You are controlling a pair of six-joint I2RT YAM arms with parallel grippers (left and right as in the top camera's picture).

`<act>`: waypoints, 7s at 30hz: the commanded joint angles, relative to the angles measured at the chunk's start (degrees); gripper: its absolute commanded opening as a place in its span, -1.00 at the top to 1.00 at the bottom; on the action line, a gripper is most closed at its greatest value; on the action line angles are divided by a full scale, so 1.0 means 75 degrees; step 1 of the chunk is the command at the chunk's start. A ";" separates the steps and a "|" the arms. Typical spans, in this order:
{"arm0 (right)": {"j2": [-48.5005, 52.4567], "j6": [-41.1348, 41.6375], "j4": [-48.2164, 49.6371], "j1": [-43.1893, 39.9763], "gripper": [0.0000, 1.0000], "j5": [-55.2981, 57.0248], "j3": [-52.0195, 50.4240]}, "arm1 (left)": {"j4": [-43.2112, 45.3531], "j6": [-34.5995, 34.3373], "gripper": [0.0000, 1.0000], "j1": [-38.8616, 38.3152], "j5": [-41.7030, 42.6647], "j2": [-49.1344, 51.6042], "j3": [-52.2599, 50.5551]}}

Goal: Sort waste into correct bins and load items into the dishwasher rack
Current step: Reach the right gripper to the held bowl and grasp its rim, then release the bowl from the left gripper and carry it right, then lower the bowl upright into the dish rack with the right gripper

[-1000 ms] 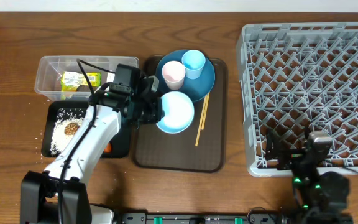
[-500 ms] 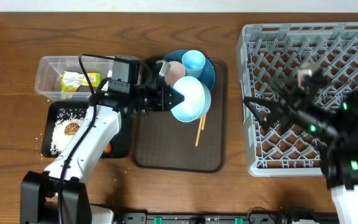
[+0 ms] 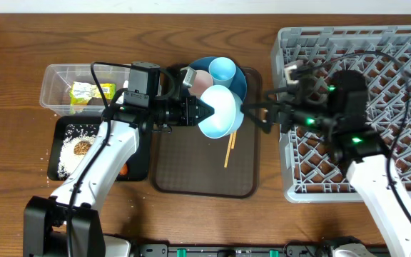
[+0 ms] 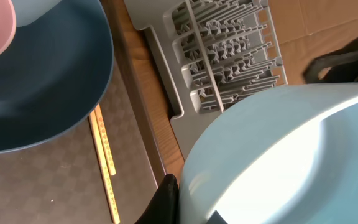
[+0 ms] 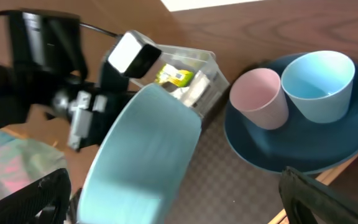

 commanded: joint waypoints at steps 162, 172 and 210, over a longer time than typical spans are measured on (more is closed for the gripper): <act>0.0393 -0.2789 -0.0003 0.0242 0.40 0.7927 0.0551 | 0.0204 -0.0003 0.36 0.0431 -0.0309 -0.1000 0.0105; 0.1276 -0.3031 0.0764 0.0035 0.43 0.8233 0.0551 | 0.0201 -0.0003 0.36 0.0431 -0.0335 -0.0997 0.0105; 0.2911 -0.2127 0.2442 -0.0099 0.45 0.7449 0.0551 | -0.0058 0.0254 0.35 0.0431 -0.0766 -0.0997 0.0105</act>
